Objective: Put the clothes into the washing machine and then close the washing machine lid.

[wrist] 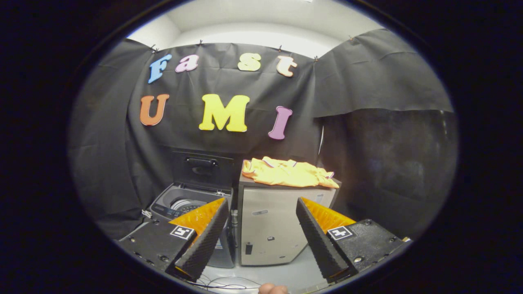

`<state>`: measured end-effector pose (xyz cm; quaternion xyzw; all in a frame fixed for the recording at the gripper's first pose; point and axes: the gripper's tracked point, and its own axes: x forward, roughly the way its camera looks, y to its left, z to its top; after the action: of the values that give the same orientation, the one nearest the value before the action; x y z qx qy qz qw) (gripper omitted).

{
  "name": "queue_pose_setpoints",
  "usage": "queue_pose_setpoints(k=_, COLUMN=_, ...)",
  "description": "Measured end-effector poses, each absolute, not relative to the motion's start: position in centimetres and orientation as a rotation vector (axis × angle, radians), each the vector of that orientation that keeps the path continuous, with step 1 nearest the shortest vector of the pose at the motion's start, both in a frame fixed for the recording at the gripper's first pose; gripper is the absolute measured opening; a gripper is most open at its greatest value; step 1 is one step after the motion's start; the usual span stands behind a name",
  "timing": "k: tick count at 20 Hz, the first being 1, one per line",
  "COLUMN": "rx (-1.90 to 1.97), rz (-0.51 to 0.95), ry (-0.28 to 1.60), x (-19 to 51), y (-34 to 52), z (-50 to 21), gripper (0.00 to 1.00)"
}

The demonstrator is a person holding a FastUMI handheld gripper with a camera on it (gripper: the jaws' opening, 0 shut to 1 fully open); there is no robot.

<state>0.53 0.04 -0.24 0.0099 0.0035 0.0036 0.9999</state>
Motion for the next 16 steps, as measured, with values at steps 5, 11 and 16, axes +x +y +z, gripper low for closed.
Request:
queue_pose_setpoints(k=5, rx=0.015, rz=0.007, ry=-0.002, x=0.7, y=0.1, z=0.1, gripper=1.00)
queue_pose_setpoints(k=11, rx=0.023, rz=0.005, ry=-0.004, x=1.1, y=0.3, z=0.6, gripper=1.00)
queue_pose_setpoints(k=16, rx=0.038, rz=0.009, ry=-0.006, x=1.4, y=0.6, z=1.1, gripper=1.00)
